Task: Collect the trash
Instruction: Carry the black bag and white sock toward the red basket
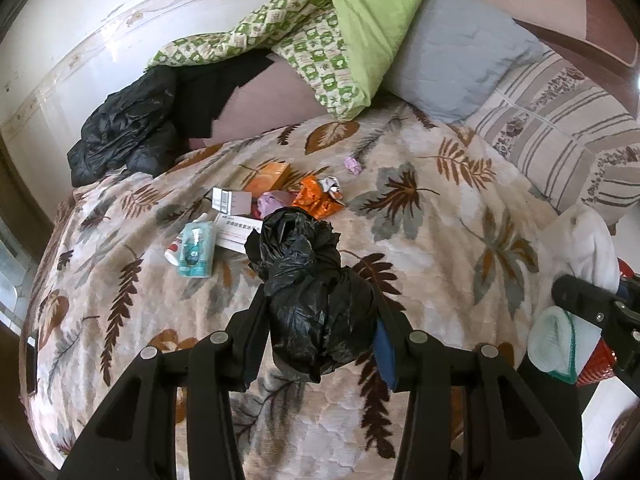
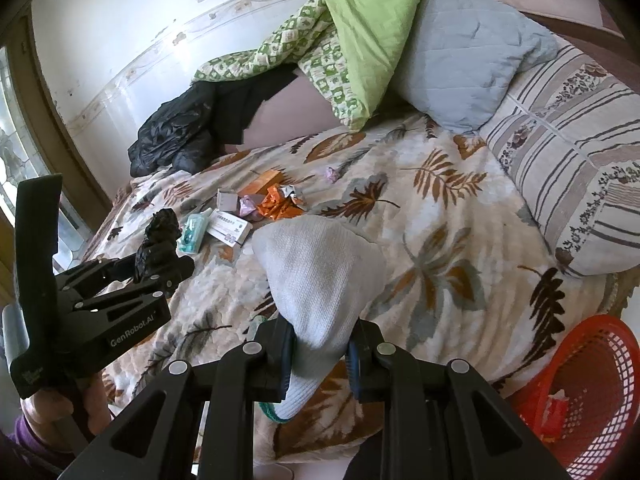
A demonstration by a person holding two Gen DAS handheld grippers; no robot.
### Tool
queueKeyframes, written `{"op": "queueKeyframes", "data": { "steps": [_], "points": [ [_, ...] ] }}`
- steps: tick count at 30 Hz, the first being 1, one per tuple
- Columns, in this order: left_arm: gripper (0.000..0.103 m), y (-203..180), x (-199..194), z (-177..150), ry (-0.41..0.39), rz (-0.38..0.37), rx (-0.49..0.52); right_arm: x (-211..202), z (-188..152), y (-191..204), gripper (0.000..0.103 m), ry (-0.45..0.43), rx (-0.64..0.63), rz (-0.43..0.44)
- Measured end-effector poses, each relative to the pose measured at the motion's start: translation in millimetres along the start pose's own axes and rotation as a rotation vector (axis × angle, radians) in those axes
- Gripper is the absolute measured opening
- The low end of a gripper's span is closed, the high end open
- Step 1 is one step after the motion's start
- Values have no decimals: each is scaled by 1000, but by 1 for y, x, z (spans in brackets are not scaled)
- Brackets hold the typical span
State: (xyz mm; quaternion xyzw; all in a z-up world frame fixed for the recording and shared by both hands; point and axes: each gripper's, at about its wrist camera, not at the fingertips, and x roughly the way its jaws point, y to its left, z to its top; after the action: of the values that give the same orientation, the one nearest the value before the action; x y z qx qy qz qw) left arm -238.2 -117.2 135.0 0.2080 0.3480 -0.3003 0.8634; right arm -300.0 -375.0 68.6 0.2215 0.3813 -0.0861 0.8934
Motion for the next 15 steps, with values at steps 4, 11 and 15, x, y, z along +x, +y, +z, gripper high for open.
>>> {"op": "queueKeyframes", "data": {
  "steps": [4, 11, 15],
  "points": [
    [45, -7, 0, 1, 3, -9, 14, -4, -2, -8, 23, -3, 15, -12],
    [45, -26, 0, 4, -2, -29, 56, -14, -5, -31, 23, -8, 60, -48],
    [45, -39, -1, 6, -7, -49, 80, -23, -9, -44, 23, -14, 88, -71]
  ]
}}
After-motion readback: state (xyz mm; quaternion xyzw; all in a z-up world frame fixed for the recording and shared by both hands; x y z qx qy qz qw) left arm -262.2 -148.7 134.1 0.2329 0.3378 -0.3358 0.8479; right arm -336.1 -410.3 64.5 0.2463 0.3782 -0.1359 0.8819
